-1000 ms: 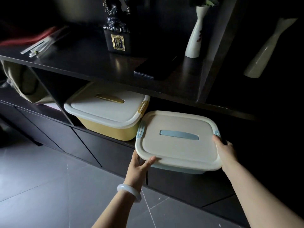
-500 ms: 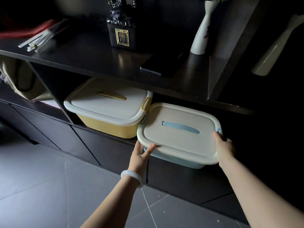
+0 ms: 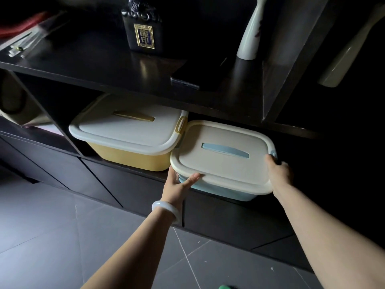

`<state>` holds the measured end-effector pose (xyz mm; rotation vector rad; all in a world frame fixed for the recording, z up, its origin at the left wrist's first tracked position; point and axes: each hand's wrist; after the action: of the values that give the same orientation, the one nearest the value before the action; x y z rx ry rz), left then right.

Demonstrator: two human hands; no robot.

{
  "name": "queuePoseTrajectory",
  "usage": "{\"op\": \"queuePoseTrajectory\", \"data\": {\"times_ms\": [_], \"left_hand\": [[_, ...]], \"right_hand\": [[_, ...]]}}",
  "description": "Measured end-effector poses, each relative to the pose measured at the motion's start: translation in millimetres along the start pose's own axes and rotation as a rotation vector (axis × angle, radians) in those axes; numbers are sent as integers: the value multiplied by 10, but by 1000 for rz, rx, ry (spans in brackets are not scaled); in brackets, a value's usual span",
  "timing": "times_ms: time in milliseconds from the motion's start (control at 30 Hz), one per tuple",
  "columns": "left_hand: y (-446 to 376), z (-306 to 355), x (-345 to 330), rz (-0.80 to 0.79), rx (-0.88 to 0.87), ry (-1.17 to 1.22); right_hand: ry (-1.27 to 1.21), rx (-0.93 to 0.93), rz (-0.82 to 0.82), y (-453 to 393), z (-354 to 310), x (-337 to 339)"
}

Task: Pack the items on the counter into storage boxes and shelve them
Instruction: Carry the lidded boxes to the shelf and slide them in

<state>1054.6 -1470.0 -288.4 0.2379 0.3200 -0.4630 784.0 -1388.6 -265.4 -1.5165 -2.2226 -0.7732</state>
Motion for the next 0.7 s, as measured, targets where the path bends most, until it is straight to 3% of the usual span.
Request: {"op": "queuePoseTrajectory", "data": {"times_ms": [700], "left_hand": [[-89,-24,32,10,63,23]], "right_hand": [[-64,-12,-30,-10,42,-10]]}}
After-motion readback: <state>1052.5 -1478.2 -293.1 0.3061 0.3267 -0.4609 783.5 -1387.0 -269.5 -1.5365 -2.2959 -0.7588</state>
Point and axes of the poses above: each hand's wrist, its own y-axis away from the middle knuckle, its own x-axis out of the back of the hand, z = x × y
